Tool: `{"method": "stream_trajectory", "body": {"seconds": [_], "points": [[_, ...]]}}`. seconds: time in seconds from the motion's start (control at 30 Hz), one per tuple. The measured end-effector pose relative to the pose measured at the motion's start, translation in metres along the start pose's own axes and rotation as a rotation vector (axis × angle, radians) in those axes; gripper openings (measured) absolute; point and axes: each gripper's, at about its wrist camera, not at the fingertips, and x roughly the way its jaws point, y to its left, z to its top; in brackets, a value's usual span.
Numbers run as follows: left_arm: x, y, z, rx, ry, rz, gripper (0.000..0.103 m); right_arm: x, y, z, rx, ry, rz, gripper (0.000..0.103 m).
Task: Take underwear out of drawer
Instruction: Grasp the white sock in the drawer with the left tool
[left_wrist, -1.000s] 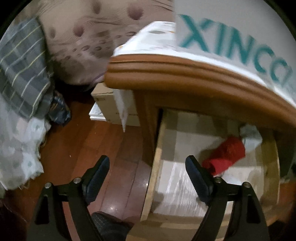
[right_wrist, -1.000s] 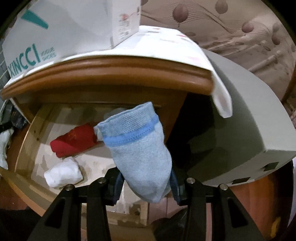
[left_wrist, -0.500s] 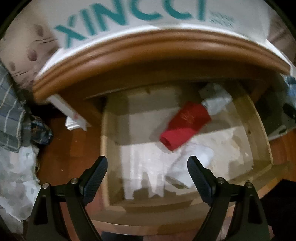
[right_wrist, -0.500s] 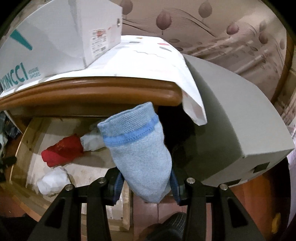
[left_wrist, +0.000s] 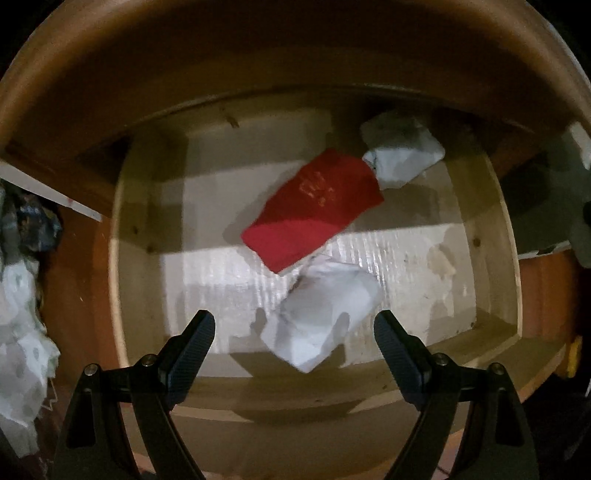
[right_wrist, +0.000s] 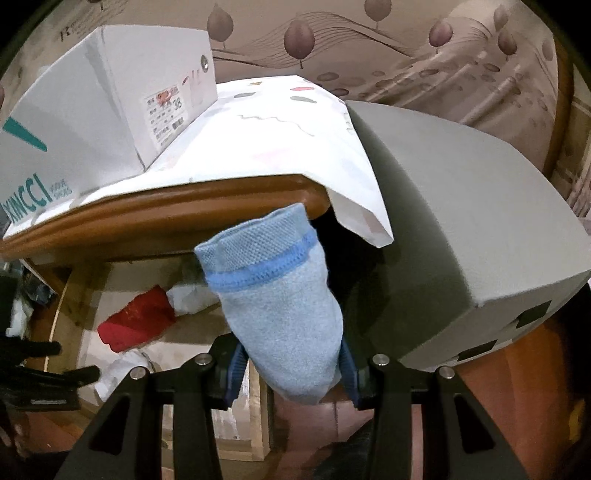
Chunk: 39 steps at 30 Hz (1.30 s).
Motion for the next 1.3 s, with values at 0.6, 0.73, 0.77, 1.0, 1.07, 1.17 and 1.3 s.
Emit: {"method": "stream_trajectory", "body": {"seconds": [0.6,0.73,0.77,1.0,1.07,1.17,1.3], "points": [[0.061,-0.006,0.018,-0.080,0.277,-0.032,0.086,-0.004,-0.015,0.007,0.060,-0.009,0.023,0.043],[0.069,-0.007,0.019,-0.088,0.330,-0.021,0.085,-0.002,-0.016,0.008,0.068,-0.003,0.026,0.043],[0.071,-0.007,0.019,-0.088,0.345,-0.022,0.084,-0.002,-0.015,0.008,0.068,-0.002,0.026,0.043],[0.079,-0.004,0.018,-0.120,0.391,-0.047,0.071,-0.001,-0.017,0.008,0.077,0.006,0.033,0.043],[0.078,-0.004,0.017,-0.128,0.378,-0.050,0.066,-0.001,-0.017,0.008,0.076,0.008,0.030,0.043],[0.072,-0.003,0.011,-0.137,0.354,-0.048,0.056,-0.001,-0.018,0.007,0.076,0.009,0.033,0.043],[0.063,0.009,0.005,-0.158,0.312,-0.049,0.045,0.000,-0.018,0.007,0.074,0.014,0.037,0.043]]}}
